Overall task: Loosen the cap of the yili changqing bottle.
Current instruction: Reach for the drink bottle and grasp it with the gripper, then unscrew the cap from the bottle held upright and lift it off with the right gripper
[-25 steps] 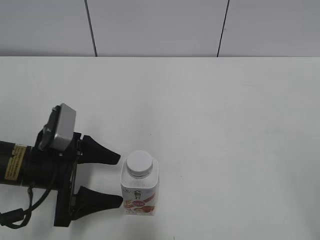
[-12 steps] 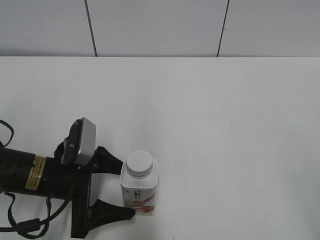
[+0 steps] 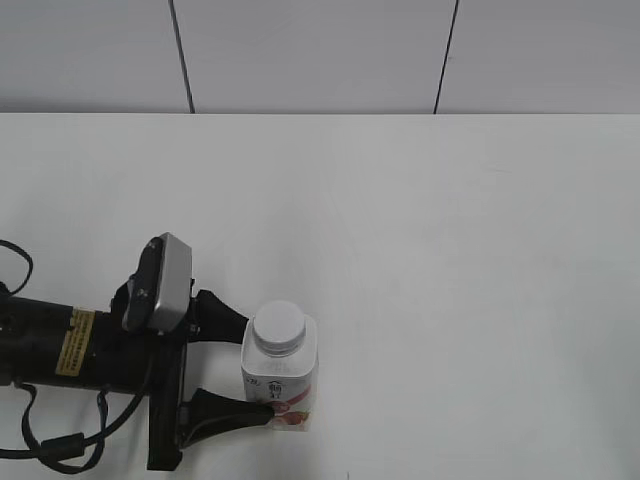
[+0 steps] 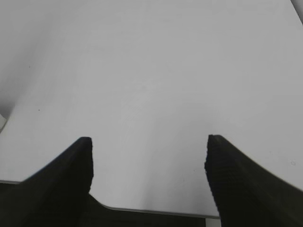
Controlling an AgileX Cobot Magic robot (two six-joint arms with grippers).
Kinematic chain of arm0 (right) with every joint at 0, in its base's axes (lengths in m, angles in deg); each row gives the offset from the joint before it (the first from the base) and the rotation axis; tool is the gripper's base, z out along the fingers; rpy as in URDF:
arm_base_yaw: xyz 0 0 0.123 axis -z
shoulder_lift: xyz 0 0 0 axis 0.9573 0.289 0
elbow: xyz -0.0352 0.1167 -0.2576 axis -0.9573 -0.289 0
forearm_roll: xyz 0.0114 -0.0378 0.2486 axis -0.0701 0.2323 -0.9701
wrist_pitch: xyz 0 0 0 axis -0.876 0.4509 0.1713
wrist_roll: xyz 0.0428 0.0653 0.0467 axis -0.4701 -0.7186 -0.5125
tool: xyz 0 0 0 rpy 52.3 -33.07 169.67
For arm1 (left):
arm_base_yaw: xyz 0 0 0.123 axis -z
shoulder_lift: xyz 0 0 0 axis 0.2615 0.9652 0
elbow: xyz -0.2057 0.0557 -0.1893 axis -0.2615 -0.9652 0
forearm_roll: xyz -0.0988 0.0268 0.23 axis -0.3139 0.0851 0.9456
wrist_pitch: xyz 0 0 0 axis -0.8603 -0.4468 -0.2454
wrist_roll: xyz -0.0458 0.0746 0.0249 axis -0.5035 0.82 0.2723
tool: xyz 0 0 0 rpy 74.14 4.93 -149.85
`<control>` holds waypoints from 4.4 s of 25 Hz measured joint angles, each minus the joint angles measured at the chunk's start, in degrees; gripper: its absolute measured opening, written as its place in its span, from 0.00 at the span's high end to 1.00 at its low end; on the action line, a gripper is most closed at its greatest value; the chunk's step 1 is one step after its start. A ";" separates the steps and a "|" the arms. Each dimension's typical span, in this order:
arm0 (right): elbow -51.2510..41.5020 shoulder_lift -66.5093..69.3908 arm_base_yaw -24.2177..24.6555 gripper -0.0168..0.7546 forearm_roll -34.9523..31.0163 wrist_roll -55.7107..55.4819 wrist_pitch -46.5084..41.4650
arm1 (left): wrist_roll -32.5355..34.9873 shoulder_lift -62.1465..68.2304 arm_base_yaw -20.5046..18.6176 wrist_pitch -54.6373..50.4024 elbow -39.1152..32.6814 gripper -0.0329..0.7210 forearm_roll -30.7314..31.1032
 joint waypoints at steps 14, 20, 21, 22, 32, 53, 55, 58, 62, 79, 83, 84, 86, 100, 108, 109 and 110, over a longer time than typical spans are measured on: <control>0.00 0.00 0.00 0.22 0.00 0.00 0.00 | 1.97 0.00 0.06 0.72 0.00 0.41 -1.53; 0.00 0.00 0.00 0.22 0.00 0.00 0.00 | 1.97 0.00 0.06 0.67 0.00 0.41 -1.48; 0.00 0.00 0.00 0.22 0.00 0.00 0.00 | 1.97 0.00 0.06 0.67 0.00 0.41 -1.48; 0.00 0.00 0.00 0.22 0.00 0.00 0.00 | 1.97 0.00 0.06 0.67 0.00 0.41 -1.48; 0.00 0.00 0.00 0.22 -0.13 0.00 0.00 | 1.97 0.00 0.06 0.67 0.00 0.41 -1.48; 1.74 4.33 0.00 0.25 -0.25 -1.10 -0.05 | 1.97 0.00 0.06 0.67 0.00 0.41 -1.38; 3.60 9.20 0.00 0.31 0.38 -1.21 -0.05 | 1.97 0.00 0.06 0.67 0.00 0.41 -1.38; 7.43 17.66 0.00 0.42 0.70 -1.31 -0.05 | 1.97 0.00 0.06 0.67 0.00 0.41 -1.38; 12.74 29.05 0.00 0.50 0.70 -1.86 -0.13 | 1.97 0.00 0.06 0.67 0.00 0.41 -1.38; 28.39 69.51 0.00 0.52 0.04 -9.97 -6.24 | 1.97 0.00 0.06 0.73 0.00 0.41 -1.32; 28.70 75.03 -0.08 0.52 -4.32 -9.97 -6.30 | 1.97 0.00 0.06 0.73 0.00 0.41 -1.32; 28.94 76.20 -0.41 0.52 -5.10 -9.97 -6.36 | 1.97 0.00 0.06 0.73 0.00 0.41 -1.32; 29.96 77.94 -2.10 0.52 -5.63 -10.22 -6.47 | 1.97 0.00 0.06 0.73 0.00 0.41 -1.32; 46.76 90.94 -28.32 0.52 -5.33 -20.13 -6.59 | 1.97 0.00 0.06 0.73 0.00 0.41 -1.32; 53.83 99.37 -38.54 0.52 -5.26 -25.21 -6.59 | 1.97 0.00 0.06 0.73 0.00 0.41 -1.32; 54.86 100.23 -39.61 0.52 -5.22 -25.97 -6.59 | 1.97 0.00 0.06 0.73 0.00 0.41 -1.32; 56.00 101.29 -40.46 0.52 -5.08 -26.51 -6.59 | 1.97 0.00 0.06 0.73 0.00 0.41 -1.32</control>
